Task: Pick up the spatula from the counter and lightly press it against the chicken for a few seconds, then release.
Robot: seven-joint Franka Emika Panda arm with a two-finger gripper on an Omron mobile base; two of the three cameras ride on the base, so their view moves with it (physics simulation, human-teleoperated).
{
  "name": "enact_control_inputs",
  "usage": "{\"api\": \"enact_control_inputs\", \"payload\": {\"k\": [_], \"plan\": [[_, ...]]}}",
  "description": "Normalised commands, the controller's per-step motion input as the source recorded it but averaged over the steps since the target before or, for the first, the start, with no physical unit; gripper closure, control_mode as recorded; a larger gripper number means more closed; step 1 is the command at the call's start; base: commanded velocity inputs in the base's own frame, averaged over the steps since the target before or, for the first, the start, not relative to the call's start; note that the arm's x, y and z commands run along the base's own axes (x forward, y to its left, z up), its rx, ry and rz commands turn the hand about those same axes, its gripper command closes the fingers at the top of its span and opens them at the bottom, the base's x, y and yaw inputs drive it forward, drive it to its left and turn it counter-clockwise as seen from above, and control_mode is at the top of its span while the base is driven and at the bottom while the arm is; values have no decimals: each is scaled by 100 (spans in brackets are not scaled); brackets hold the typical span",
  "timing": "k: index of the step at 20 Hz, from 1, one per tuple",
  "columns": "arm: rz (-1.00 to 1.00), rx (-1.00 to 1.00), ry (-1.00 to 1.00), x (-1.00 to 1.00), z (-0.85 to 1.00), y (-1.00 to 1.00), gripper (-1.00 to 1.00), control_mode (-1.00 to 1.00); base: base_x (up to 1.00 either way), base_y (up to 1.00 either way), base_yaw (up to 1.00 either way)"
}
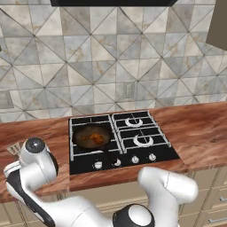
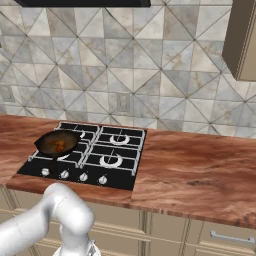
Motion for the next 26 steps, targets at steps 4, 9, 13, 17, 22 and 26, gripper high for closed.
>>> {"api": "enact_control_inputs", "payload": {"k": [4,9,13,17,22,26], "plan": [[-18,16,7,0,36,-44,100,-100,0,0,0],[-26,10,12,6,43,-32,100,-100,0,0,0],[-29,0,1,0,20,-30,100,-100,0,0,0],[-32,0,4,0,13,-22,100,-100,0,0,0],[-25,10,11,0,22,-37,100,-100,0,0,0],[-18,19,17,0,44,-39,100,-100,0,0,0]]}}
